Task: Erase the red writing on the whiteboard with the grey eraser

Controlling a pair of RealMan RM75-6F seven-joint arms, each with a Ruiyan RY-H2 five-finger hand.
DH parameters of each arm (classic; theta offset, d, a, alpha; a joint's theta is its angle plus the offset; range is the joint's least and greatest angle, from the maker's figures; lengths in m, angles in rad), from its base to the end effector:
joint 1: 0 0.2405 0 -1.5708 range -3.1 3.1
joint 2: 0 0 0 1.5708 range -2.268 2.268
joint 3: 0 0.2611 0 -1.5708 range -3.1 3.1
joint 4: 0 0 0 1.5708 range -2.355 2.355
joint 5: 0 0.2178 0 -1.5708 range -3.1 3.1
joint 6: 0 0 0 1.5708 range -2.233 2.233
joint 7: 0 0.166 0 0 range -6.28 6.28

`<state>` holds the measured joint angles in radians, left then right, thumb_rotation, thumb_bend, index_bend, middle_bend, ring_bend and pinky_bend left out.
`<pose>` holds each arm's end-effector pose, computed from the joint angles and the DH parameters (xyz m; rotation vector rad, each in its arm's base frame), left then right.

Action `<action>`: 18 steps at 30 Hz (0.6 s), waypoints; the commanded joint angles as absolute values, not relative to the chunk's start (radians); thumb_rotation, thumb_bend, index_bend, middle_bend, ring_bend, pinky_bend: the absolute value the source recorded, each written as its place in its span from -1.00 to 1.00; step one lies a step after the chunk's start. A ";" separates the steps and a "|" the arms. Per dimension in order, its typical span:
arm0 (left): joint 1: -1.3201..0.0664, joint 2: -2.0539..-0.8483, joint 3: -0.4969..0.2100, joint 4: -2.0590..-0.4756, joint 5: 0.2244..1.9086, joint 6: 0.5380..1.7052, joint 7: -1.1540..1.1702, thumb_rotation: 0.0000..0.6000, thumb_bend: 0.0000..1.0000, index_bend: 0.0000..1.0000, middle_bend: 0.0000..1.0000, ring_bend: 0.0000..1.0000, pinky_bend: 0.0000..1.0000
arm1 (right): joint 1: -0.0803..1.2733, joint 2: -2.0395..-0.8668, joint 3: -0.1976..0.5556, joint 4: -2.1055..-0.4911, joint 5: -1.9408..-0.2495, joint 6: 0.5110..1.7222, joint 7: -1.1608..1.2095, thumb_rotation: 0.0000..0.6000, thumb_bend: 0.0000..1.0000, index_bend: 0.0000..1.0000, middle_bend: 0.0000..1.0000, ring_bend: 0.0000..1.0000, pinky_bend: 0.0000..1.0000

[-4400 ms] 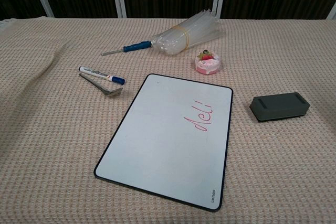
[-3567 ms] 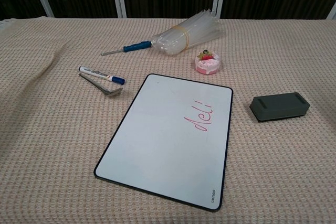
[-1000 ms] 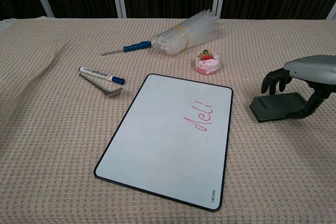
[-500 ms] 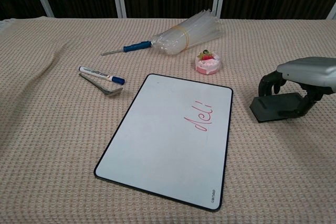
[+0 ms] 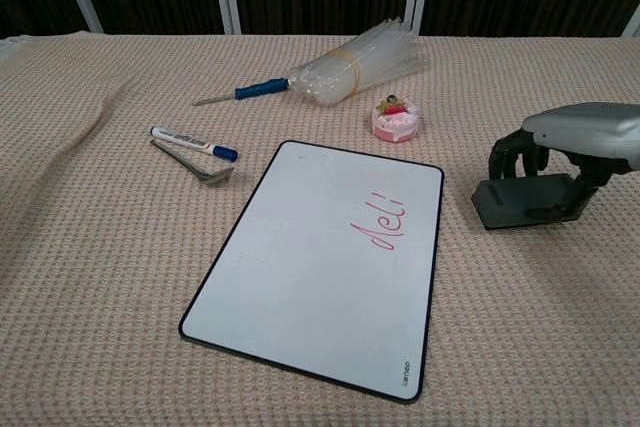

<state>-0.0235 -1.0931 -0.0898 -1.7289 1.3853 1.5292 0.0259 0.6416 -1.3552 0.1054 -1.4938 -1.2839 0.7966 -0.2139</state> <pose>-0.3200 0.1903 0.1706 -1.1932 -0.9743 -0.9012 -0.2163 -0.3463 -0.0001 2.0117 -0.9520 0.7074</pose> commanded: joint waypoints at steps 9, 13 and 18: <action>-0.023 -1.092 -0.089 -1.732 1.386 1.527 0.022 1.00 -0.14 -0.63 -0.96 -1.00 -1.00 | 0.703 -1.371 0.143 -1.521 -1.225 0.755 -0.246 1.00 -0.12 -0.13 -0.08 -0.06 -0.23; -0.024 -1.091 -0.089 -1.733 1.385 1.525 0.018 1.00 -0.14 -0.63 -0.96 -1.00 -1.00 | 0.741 -1.404 0.165 -1.524 -1.172 0.737 -0.286 1.00 -0.12 -0.12 -0.08 -0.06 -0.23; -0.026 -1.087 -0.091 -1.736 1.380 1.520 0.011 1.00 -0.14 -0.63 -0.96 -1.00 -1.00 | 0.795 -1.459 0.182 -1.513 -1.089 0.716 -0.360 1.00 -0.12 -0.12 -0.08 -0.06 -0.23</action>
<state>-0.0255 -1.0870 -0.0910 -1.7360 1.3797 1.5197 0.0114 0.7742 -1.4381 0.1735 -1.5179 -1.1152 0.7261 -0.3350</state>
